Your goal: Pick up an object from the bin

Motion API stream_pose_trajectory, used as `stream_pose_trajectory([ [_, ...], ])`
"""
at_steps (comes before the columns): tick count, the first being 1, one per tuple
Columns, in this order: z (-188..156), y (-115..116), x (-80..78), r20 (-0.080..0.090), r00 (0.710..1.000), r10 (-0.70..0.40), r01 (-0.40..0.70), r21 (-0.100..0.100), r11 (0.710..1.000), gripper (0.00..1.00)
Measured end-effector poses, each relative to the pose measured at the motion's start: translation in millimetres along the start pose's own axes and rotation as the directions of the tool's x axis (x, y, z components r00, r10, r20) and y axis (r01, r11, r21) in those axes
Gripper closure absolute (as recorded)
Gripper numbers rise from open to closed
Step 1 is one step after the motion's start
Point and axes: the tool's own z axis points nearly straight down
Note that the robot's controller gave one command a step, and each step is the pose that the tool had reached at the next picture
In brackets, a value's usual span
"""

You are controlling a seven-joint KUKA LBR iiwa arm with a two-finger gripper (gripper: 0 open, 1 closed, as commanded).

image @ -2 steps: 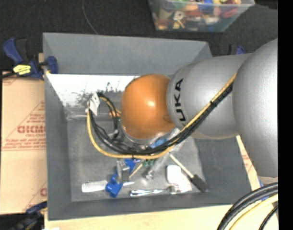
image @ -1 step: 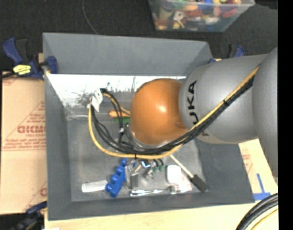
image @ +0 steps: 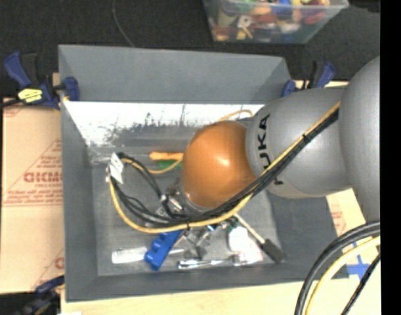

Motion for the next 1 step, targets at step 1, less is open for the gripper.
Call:
stream_pose_trajectory([
  [1,40.4,-11.6,-29.8,0.013,0.991,0.130,-0.130,0.001,0.992,0.00],
])
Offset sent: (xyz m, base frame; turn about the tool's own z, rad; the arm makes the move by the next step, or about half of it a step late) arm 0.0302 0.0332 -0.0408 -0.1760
